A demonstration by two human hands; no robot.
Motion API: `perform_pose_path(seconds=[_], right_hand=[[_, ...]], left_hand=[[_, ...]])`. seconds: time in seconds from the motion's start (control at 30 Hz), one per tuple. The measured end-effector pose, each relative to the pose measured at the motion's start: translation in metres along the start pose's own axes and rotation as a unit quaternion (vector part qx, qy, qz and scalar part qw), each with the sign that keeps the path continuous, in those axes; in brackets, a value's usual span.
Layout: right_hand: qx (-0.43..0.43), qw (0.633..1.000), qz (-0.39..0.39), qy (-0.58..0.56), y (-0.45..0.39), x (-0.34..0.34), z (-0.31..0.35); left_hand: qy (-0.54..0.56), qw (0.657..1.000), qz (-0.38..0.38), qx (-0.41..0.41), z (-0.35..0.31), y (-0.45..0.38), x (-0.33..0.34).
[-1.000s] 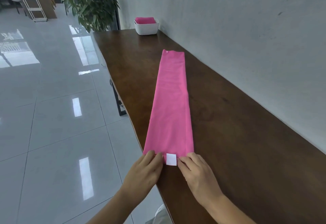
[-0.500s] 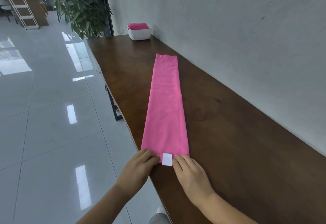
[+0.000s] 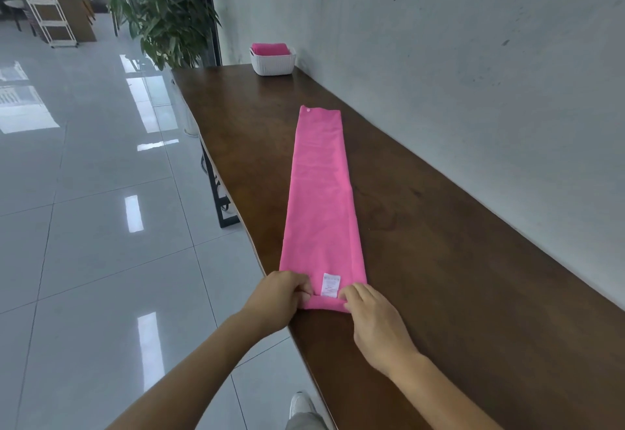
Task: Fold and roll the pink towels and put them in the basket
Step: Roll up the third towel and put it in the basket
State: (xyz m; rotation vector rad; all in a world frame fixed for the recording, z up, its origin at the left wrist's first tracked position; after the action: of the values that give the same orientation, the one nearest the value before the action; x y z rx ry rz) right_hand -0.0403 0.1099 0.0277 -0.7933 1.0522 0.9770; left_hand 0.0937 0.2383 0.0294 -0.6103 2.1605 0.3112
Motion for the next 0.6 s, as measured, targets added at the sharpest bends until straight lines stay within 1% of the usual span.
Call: perform_pose_path(seconds=[0.07, 0.1, 0.17, 0.23, 0.33, 0.4, 0.5, 0.53, 0.6], right_hand=[[-0.009, 1.000, 0.019, -0.008, -0.002, -0.004, -0.002], [-0.008, 0.999, 0.029, -0.012, -0.004, -0.005, -0.002], [-0.005, 0.999, 0.038, -0.017, -0.009, -0.006, -0.003], [0.001, 0.999, 0.041, -0.023, -0.014, -0.006, -0.003], [0.019, 0.999, 0.027, -0.029, -0.017, -0.004, -0.003], [0.014, 1.000, -0.017, -0.003, -0.015, -0.004, -0.001], [-0.069, 0.991, -0.105, 0.046, 0.001, -0.005, 0.008], [-0.091, 0.986, -0.125, 0.057, 0.007, -0.004, 0.009], [-0.099, 0.984, -0.138, 0.062, 0.016, 0.001, 0.007]], left_hand=[[0.003, 1.000, 0.017, -0.024, -0.002, -0.004, 0.002], [0.000, 0.999, 0.014, -0.034, -0.002, -0.005, 0.003], [-0.016, 0.999, -0.015, -0.045, -0.003, -0.004, 0.002], [-0.047, 0.997, -0.055, -0.031, -0.005, -0.001, 0.003], [-0.109, 0.987, -0.117, 0.026, -0.013, 0.008, 0.004], [-0.156, 0.973, -0.147, 0.085, -0.016, 0.015, 0.008], [-0.220, 0.948, -0.149, 0.174, -0.021, 0.026, 0.019], [-0.231, 0.942, -0.150, 0.191, -0.022, 0.030, 0.022], [-0.241, 0.935, -0.150, 0.210, -0.021, 0.036, 0.027]])
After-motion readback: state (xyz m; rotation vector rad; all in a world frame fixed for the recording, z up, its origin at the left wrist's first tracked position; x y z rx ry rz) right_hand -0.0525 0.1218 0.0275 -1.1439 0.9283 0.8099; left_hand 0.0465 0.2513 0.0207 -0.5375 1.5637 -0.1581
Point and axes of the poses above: each hand's wrist, its own y-axis away from the middle knuckle, its own x-axis out of the palm, z = x × y, the point moved 5 cm from there along -y, towards the middle knuckle, and after that the axes turned 9 degrees about x, right-handed, at the moved point
